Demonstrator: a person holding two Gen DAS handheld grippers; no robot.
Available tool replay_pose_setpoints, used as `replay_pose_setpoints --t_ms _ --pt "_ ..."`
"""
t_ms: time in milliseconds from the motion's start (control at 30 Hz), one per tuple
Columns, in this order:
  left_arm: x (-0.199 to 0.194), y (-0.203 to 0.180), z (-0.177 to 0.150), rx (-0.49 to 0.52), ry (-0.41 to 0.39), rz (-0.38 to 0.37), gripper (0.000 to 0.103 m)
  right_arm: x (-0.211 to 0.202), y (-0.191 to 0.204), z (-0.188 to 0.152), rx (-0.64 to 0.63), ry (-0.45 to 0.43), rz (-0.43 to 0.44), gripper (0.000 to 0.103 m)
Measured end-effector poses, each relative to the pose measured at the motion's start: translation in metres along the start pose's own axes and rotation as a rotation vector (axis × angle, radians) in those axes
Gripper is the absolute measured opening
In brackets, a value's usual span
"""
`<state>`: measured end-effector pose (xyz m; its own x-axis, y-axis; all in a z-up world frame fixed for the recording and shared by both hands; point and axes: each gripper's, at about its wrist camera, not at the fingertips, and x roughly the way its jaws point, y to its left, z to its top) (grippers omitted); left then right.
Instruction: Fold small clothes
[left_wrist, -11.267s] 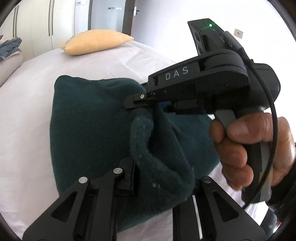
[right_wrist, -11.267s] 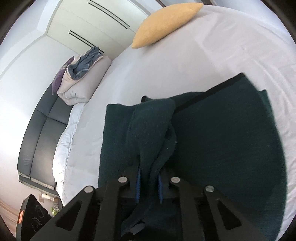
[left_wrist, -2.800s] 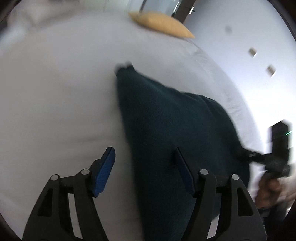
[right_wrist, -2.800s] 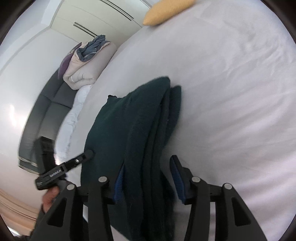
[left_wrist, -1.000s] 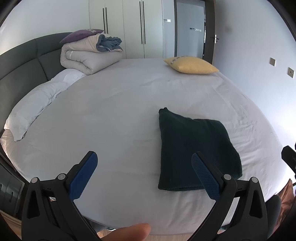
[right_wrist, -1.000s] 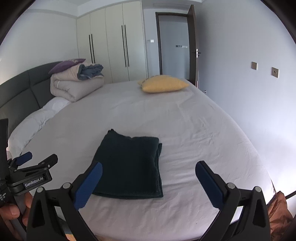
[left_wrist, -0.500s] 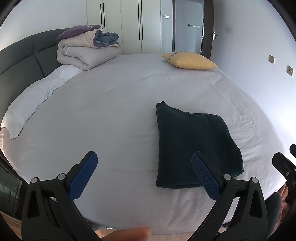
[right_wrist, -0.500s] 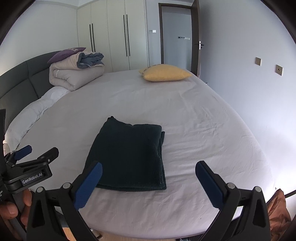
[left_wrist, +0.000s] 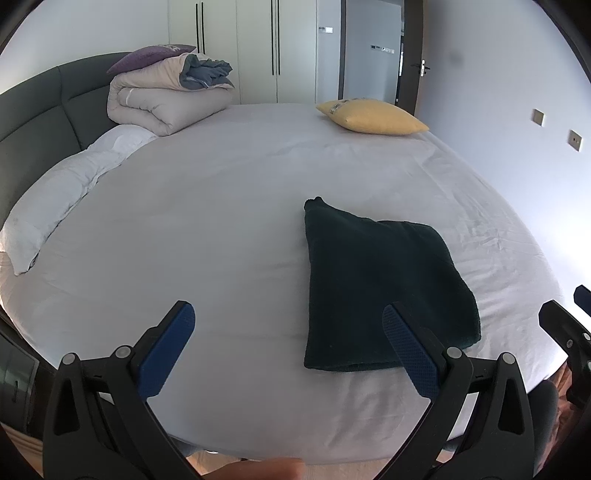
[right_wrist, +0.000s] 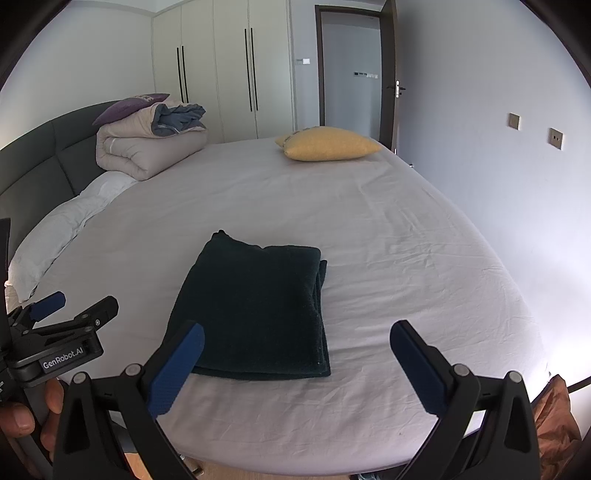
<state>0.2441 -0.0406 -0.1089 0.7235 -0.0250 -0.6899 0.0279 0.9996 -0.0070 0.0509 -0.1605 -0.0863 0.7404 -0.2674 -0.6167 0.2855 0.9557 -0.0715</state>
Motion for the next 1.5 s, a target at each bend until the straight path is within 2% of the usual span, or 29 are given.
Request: replay_pose_setpoints --t_ms 1500 --pt "0.0060 -0.0022 -0.0060 0.007 0.019 -0.008 0.103 0.0030 -0.0018 -0.0034 0.008 0.011 0.003 0.103"
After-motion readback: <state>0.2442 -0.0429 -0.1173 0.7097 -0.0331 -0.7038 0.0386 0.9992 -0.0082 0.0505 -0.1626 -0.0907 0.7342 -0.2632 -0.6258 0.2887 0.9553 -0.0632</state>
